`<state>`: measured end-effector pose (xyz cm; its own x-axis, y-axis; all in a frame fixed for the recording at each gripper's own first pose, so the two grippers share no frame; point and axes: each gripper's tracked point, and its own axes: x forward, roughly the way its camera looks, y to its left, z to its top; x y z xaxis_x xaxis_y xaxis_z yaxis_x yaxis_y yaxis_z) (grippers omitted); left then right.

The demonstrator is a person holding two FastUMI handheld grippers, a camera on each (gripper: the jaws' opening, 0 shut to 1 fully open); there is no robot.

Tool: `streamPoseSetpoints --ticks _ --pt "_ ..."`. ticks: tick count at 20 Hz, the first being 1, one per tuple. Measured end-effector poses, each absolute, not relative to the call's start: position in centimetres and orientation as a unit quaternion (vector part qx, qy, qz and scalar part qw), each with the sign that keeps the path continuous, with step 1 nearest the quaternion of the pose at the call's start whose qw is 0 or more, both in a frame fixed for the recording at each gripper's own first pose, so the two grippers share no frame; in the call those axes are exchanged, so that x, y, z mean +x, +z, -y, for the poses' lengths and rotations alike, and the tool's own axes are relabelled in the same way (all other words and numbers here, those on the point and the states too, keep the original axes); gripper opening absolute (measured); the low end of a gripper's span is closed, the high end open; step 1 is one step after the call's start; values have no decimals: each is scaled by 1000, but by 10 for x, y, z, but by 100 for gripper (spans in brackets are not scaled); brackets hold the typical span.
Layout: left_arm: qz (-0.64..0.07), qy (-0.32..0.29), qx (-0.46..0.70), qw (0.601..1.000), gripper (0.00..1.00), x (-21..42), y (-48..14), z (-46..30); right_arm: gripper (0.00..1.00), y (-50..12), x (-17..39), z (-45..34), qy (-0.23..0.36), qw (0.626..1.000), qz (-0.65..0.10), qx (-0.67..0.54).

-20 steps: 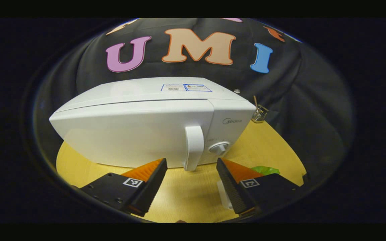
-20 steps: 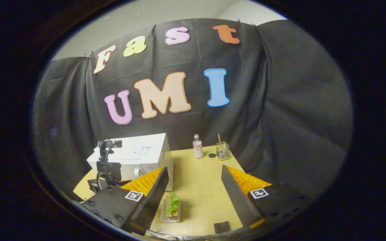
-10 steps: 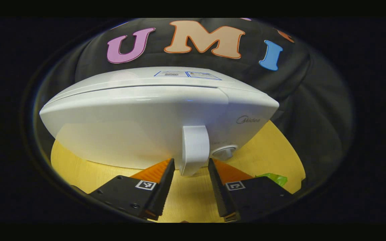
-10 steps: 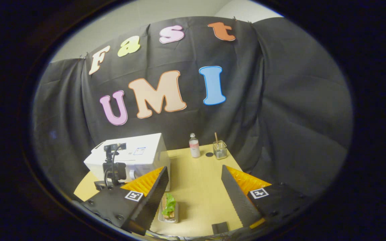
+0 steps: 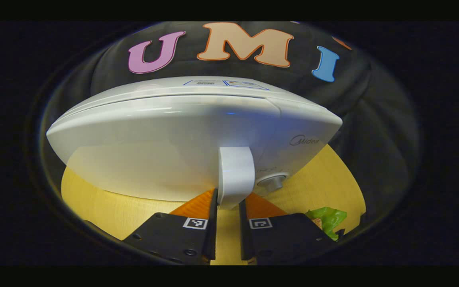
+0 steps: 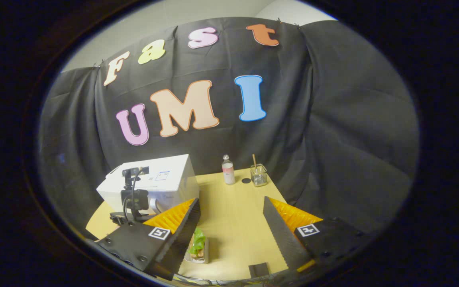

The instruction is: Open the microwave oven with the left hand, put the food in, and close the microwave oven.

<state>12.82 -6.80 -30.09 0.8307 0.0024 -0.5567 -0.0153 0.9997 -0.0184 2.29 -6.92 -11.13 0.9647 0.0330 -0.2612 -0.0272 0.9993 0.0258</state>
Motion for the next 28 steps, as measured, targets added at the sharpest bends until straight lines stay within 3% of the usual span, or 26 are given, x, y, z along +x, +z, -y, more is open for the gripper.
streamPoseSetpoints --ticks 3,4,6,7,24,28 --pt "-287 3 -4 958 21 127 -301 68 91 -116 20 70 13 990 -140 13" --pt "-286 5 -7 958 15 127 -301 68 92 -118 19 69 13 989 -144 14" --pt "-284 12 -5 959 13 127 -301 67 92 -124 16 69 16 988 -150 13" --pt "-281 15 -6 960 6 127 -300 67 91 -124 16 69 16 988 -151 11" --pt "-239 50 -27 969 2 125 -296 66 91 -146 -25 94 12 984 -176 19" --pt "-231 65 -24 970 3 83 -299 64 92 -145 -23 92 20 984 -174 15"
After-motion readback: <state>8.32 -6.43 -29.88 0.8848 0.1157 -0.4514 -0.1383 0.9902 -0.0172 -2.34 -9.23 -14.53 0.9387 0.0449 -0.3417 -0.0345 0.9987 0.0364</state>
